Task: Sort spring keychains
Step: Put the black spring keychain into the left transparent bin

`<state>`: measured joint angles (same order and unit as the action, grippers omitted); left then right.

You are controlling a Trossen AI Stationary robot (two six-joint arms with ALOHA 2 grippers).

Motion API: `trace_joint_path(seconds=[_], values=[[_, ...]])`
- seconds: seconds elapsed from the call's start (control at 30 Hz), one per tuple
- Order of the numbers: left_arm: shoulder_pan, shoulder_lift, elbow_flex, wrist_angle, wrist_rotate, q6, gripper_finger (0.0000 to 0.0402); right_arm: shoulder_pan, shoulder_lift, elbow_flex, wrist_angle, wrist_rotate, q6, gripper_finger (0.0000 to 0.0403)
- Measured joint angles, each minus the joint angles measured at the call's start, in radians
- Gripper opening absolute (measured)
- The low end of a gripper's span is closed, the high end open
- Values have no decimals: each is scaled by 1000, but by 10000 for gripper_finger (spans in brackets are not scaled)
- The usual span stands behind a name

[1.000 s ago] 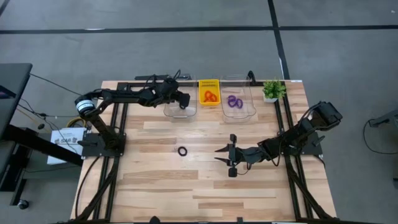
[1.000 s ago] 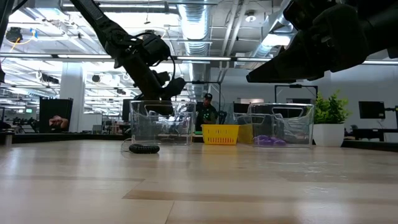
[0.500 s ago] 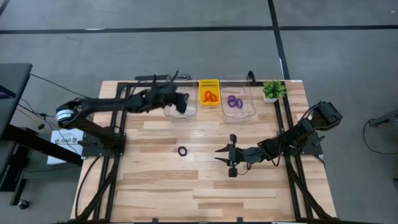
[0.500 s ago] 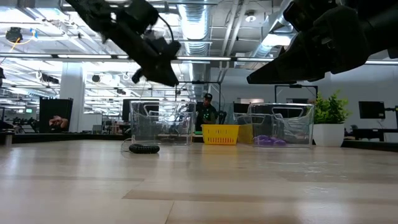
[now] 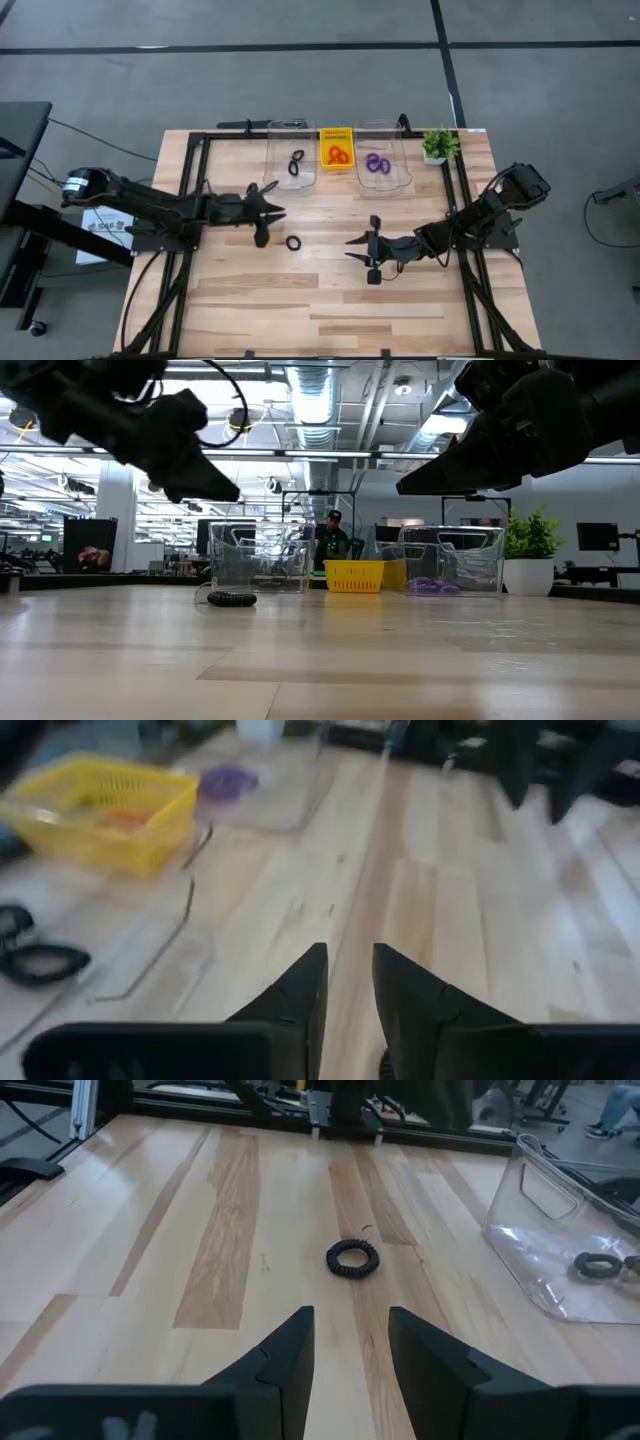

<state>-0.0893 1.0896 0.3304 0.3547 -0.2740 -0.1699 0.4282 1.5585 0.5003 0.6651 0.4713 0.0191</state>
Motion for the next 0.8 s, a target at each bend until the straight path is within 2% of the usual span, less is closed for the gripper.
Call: trace_joint_path(seconds=[0.1,0.37,0.6,0.8], values=[[-11,-33,-23,53,-4,31,81,0,0,0,-5,0,0,120],[-11,-46,-26,50,-3,24,81,1,0,0,-8,0,0,120],[-11,9,-26,51,14,-36,81,-9,0,0,-3,0,-26,120],[-11,127,-26,52,66,-106,81,-54,0,0,5,0,-27,120]])
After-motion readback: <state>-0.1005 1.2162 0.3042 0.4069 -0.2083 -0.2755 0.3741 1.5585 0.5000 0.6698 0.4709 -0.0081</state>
